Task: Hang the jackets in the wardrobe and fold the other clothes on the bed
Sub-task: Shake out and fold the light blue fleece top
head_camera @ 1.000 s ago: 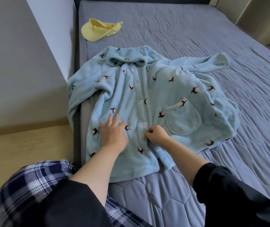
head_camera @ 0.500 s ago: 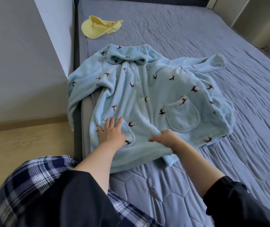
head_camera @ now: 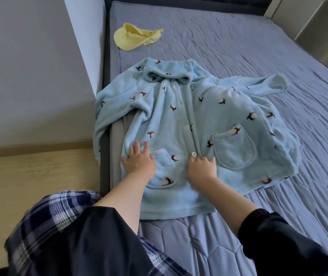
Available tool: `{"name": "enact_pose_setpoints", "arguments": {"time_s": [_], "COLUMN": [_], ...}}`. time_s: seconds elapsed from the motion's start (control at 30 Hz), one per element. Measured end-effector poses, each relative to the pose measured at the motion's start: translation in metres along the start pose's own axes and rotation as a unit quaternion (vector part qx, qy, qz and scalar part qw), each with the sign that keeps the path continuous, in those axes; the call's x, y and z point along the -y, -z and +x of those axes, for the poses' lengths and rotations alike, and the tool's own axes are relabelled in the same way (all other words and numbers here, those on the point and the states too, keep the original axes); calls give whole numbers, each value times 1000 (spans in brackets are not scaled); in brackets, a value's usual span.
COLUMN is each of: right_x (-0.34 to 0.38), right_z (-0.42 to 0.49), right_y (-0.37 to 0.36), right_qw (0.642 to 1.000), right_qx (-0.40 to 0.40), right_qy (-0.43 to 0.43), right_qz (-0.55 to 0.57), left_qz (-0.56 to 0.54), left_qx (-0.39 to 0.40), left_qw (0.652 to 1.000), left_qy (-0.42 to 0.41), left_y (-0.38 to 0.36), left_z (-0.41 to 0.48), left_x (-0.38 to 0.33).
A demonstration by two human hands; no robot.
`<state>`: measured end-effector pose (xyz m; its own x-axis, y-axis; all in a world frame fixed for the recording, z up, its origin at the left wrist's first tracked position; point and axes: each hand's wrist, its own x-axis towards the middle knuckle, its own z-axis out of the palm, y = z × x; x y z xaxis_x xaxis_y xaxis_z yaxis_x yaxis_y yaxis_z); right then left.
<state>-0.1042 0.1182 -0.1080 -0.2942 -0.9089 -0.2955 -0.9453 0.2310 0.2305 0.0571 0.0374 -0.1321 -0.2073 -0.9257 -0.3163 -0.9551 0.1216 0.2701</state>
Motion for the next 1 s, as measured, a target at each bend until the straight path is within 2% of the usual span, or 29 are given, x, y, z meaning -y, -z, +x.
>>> {"name": "enact_pose_setpoints", "arguments": {"time_s": [0.07, 0.17, 0.23, 0.3, 0.4, 0.5, 0.6, 0.63, 0.67, 0.73, 0.8, 0.87, 0.9, 0.93, 0.97, 1.0], "right_x": [15, 41, 57, 63, 56, 59, 80, 84, 86, 87, 88, 91, 93, 93, 93, 93], "right_z": [17, 47, 69, 92, 123, 143, 157, 160, 163, 167, 171, 175, 177, 179, 180, 181], "right_y": [20, 39, 42, 41, 31, 24, 24, 23, 21, 15, 11, 9, 7, 5, 4, 2], "right_qw": [999, 998, 998, 990, 980, 961, 953, 963, 972, 987, 995, 998, 998, 998, 998, 997], "right_qx": [-9, -42, -39, -3, 35, 27, -8, 1, 10, 15, 12, 6, 2, -3, -8, -13], "right_qy": [-24, -8, 23, 44, 8, -73, -105, -99, -90, -67, -51, -42, -40, -40, -44, -48], "right_qz": [-29, -37, 36, 134, 196, 266, 283, 252, 215, 145, 85, 48, 41, 41, 48, 57], "left_qz": [-21, -78, -123, -157, -180, -283, -404, -479, -586, -793, -901, -943, -951, -953, -950, -946], "left_qx": [-16, -58, -88, -104, -125, -178, -157, -138, -110, -36, -14, -33, -46, -55, -69, -79], "left_qw": [1000, 995, 988, 982, 975, 938, 883, 843, 775, 576, 396, 272, 224, 196, 198, 214], "left_qy": [6, 2, 8, 18, 30, 92, 182, 203, 210, 194, 174, 188, 207, 223, 232, 229], "left_y": [3, 5, 7, 10, 12, 20, 38, 44, 51, 62, 69, 76, 79, 84, 85, 88], "left_z": [5, 9, 14, 25, 45, 66, 98, 110, 120, 133, 144, 153, 157, 160, 163, 167], "left_x": [3, 5, 7, 14, 25, 32, 41, 44, 45, 48, 55, 63, 69, 73, 80, 85]}}
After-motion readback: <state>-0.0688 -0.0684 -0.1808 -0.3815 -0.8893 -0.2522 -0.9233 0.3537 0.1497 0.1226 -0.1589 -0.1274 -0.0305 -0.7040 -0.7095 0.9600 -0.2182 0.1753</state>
